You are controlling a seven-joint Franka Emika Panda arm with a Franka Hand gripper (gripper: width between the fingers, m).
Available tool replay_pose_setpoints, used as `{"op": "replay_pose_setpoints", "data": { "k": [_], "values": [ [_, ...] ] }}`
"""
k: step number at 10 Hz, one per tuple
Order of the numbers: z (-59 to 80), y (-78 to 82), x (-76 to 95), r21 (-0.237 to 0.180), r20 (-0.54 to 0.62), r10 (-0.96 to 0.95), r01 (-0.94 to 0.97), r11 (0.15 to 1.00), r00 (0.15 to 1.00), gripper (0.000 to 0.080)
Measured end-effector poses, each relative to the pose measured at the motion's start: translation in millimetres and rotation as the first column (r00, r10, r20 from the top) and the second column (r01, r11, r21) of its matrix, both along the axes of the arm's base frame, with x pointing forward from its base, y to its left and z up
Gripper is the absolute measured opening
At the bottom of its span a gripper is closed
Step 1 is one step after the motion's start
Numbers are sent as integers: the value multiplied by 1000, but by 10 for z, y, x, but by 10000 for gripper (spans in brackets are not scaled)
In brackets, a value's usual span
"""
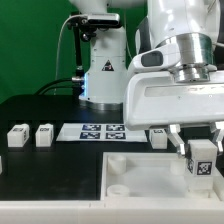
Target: Assemble one leg
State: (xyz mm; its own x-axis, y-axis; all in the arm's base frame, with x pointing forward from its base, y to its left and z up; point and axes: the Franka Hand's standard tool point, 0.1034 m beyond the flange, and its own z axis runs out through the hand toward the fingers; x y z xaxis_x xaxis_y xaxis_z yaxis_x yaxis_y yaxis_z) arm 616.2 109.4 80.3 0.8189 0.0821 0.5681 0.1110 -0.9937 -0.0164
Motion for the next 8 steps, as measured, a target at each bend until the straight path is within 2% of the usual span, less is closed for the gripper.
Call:
{"op": "replay_pose_setpoints", "data": {
  "k": [1,2,5,8],
  "values": [
    [0,0,0,-1,0,1,-1,1000,1000,488],
    [-1,0,0,-2,0,2,-2,1000,1000,614],
    [-2,0,-1,-4,0,6,-6,1000,1000,648],
    [-2,0,-1,-5,0,7,-7,1000,1000,649]
  ]
}}
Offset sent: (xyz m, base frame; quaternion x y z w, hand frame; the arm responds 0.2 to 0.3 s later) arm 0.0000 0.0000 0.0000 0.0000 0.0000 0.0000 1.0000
